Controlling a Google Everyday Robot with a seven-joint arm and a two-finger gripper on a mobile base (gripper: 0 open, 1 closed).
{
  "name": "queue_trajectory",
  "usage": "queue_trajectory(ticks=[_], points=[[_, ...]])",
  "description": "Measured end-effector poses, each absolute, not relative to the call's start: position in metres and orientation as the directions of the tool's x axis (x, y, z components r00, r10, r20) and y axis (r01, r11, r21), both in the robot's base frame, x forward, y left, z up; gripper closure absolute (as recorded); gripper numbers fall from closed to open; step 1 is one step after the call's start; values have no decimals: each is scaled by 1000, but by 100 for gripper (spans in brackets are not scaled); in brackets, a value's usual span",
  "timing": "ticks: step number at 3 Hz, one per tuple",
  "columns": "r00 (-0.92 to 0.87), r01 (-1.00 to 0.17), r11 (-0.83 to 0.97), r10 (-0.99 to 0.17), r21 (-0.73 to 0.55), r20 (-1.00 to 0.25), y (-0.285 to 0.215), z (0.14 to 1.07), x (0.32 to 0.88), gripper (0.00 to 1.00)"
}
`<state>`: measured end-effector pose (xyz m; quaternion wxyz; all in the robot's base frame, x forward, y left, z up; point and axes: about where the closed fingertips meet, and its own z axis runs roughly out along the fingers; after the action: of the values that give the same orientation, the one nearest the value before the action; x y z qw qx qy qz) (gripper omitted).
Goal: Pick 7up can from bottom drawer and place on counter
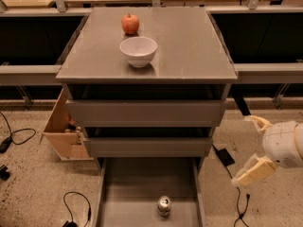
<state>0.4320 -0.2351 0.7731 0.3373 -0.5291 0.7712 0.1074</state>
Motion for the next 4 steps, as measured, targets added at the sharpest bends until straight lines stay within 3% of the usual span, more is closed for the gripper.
queue_trajectory(ticks=[2,4], points=[[-202,-863,458,-701,-214,-684,-236,747,440,0],[-108,-904,395,-575,-160,-811,-193,624,488,0]])
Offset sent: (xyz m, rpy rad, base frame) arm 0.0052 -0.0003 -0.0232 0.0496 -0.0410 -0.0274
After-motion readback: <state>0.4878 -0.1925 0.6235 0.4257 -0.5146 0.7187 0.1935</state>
